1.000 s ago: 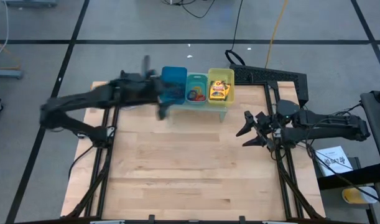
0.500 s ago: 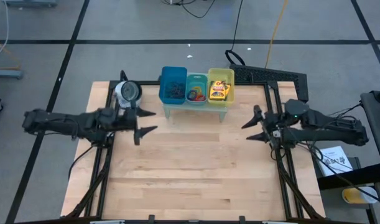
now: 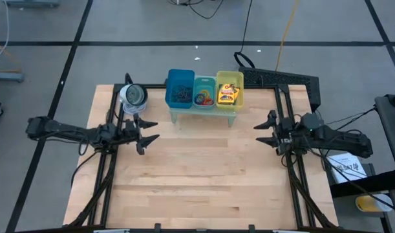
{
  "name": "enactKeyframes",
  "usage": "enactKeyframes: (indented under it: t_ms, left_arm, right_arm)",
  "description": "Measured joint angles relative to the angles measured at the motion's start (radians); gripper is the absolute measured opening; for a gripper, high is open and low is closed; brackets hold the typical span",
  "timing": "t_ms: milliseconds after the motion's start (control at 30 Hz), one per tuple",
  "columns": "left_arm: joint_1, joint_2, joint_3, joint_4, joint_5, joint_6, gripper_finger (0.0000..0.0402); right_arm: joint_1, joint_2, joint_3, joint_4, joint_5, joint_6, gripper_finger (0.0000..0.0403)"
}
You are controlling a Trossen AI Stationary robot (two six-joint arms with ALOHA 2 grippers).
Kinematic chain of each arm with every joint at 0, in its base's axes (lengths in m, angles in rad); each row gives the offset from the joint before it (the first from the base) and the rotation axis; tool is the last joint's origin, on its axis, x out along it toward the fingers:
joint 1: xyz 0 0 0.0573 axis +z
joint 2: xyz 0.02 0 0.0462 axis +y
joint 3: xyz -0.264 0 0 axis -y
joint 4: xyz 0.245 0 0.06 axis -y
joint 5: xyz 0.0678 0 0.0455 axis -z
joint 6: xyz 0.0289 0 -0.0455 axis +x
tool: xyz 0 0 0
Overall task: Pick & Place Office Desk Supplies
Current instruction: Return to Home Position
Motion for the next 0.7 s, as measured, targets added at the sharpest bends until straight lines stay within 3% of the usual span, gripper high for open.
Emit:
enactKeyframes:
  t_ms: [167, 333, 533, 700]
  left_arm:
    - [0.000, 0.001, 0.002, -0.007, -0.014, 0.013, 0.0294]
    - [-0.001, -0.055, 0.003, -0.028, -0.029, 0.113, 0.0294]
    - [0.001, -0.177, 0.004, -0.286, -0.190, 0.023, 0.0294]
    - [0.001, -0.210, 0.004, -0.378, -0.235, -0.009, 0.0294]
  right_arm:
    - [0.000, -0.052, -0.144, 0.132, -0.002, 0.053, 0.0215]
    - [0.000, -0.079, -0.216, 0.142, -0.006, 0.053, 0.0215]
    - [0.000, -0.103, -0.217, 0.045, -0.006, -0.045, 0.0215]
    - [0.000, -0.095, -0.217, 0.037, -0.003, -0.075, 0.0215]
